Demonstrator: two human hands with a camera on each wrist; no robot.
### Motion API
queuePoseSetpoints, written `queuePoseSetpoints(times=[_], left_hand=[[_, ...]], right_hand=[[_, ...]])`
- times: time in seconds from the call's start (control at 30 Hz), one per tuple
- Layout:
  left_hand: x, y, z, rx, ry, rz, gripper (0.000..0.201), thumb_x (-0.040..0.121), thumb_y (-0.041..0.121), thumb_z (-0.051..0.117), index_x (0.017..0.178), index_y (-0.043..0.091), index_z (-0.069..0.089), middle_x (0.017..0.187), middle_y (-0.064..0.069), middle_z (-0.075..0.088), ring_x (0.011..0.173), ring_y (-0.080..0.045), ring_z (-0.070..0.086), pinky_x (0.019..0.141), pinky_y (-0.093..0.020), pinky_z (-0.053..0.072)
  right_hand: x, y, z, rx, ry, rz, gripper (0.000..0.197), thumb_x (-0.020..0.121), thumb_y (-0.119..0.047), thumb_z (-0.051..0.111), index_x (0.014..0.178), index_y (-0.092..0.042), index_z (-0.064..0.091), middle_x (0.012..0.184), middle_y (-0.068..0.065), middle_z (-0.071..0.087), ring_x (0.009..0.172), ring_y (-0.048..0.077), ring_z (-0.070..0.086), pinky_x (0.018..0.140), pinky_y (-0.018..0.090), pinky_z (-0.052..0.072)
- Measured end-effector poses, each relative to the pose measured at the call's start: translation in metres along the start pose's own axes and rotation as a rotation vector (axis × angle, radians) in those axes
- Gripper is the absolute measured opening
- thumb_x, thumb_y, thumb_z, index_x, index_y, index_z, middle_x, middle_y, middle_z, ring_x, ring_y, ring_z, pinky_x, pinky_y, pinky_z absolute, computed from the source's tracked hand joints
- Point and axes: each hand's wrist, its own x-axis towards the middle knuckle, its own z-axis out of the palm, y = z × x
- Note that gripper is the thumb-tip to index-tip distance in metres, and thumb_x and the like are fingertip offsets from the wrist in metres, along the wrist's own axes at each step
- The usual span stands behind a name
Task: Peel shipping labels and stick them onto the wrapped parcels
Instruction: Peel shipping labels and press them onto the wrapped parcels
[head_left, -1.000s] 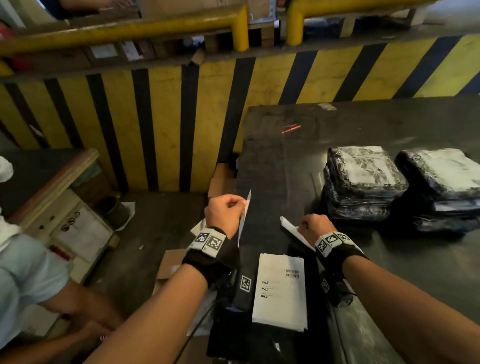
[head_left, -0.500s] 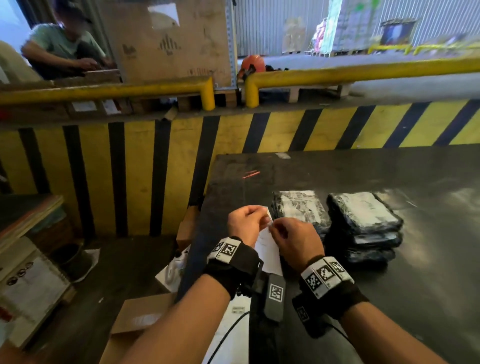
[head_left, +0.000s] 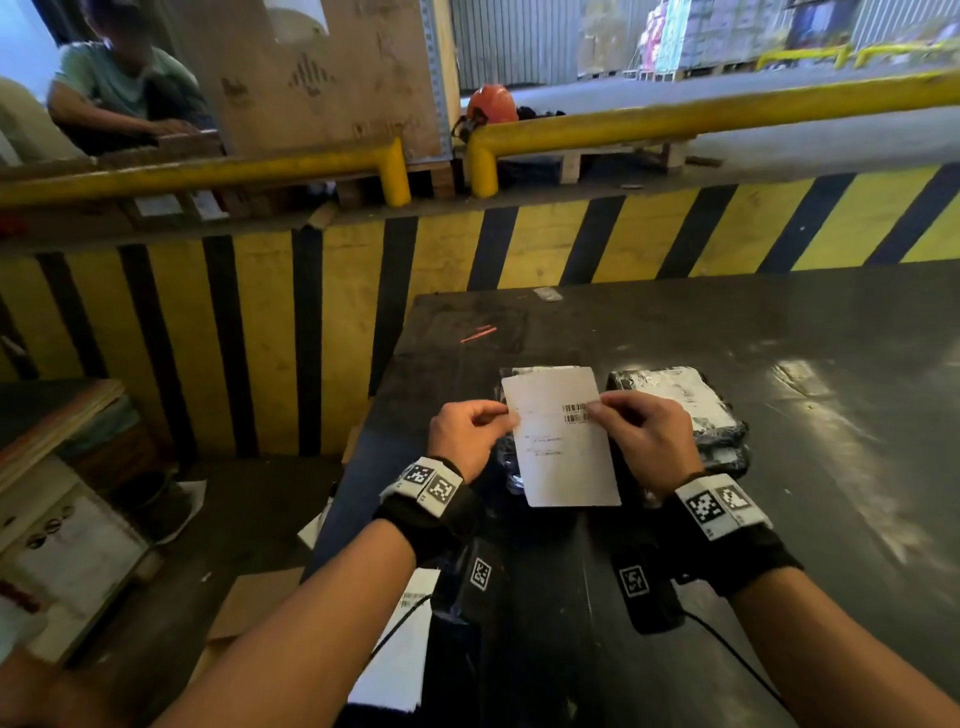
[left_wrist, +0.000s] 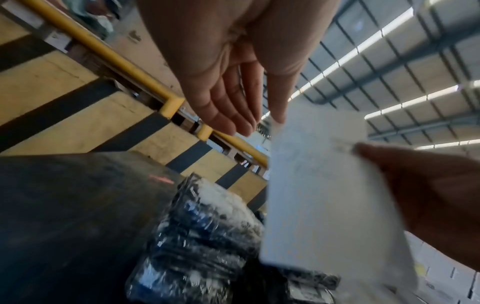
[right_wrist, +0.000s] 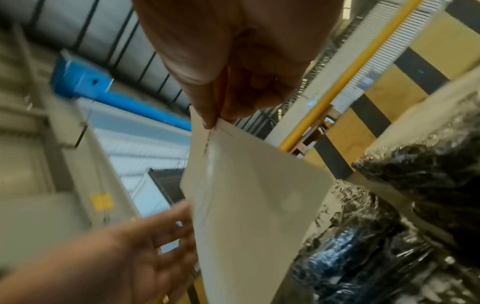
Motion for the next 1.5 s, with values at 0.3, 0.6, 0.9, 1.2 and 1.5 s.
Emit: queuePoseSetpoints(times=[0.3, 0.6, 0.9, 1.2, 1.5], left_hand=[[0.048, -0.014, 0.005, -0.321, -0.077, -0.023, 0.013, 0.084, 0.007, 0.065, 0.096, 0.002, 0.07, 0.09, -0.011, 0.07, 0.081, -0.022, 0.065, 0.084, -0.038, 0.056], [0.116, -0.024, 0.018, -0.356, -0.088, -0.056, 0.016, 0.08, 0.003, 0.069, 0.095, -0.001, 0.067, 0.085, -0.01, 0.068, 0.074, -0.019, 0.064, 0.068, -0.022, 0.054], [0.158, -0.025, 0.041, -0.275, -0.128, -0.094, 0.018, 0.079, 0.006, 0.071, 0.067, 0.016, 0.064, 0.065, -0.005, 0.064, 0.057, -0.016, 0.06, 0.054, -0.022, 0.05], [0.172, -0.032, 0.053, -0.091, -0.091, -0.165, 0.014, 0.08, 0.006, 0.069, 0.068, 0.011, 0.067, 0.076, -0.013, 0.07, 0.062, -0.019, 0.063, 0.061, -0.026, 0.058], [0.185, -0.047, 0.06, 0.043, -0.093, -0.202, 0.006, 0.082, 0.009, 0.068, 0.078, 0.007, 0.071, 0.083, -0.014, 0.073, 0.067, -0.018, 0.065, 0.061, -0.024, 0.056]], right_hand=[[0.037, 0.001, 0.017, 0.059, 0.022, 0.103, 0.02, 0.082, -0.013, 0.068, 0.1, -0.004, 0.072, 0.088, -0.001, 0.07, 0.08, 0.012, 0.066, 0.085, 0.032, 0.055], [0.075, 0.004, 0.044, -0.286, 0.132, 0.22, 0.035, 0.082, -0.023, 0.069, 0.115, -0.012, 0.065, 0.103, 0.008, 0.072, 0.088, 0.017, 0.065, 0.082, 0.021, 0.046], [0.125, 0.015, 0.038, -0.266, 0.13, 0.284, 0.015, 0.08, -0.023, 0.071, 0.089, -0.012, 0.074, 0.089, 0.005, 0.072, 0.082, 0.017, 0.062, 0.075, 0.025, 0.046], [0.145, 0.045, 0.049, -0.263, -0.002, 0.355, 0.017, 0.08, -0.02, 0.072, 0.092, -0.009, 0.074, 0.079, 0.003, 0.065, 0.066, 0.012, 0.056, 0.05, 0.01, 0.038], [0.158, 0.069, 0.063, -0.245, -0.064, 0.439, 0.017, 0.081, -0.021, 0.071, 0.093, -0.01, 0.073, 0.084, 0.004, 0.068, 0.074, 0.012, 0.056, 0.062, 0.017, 0.039]])
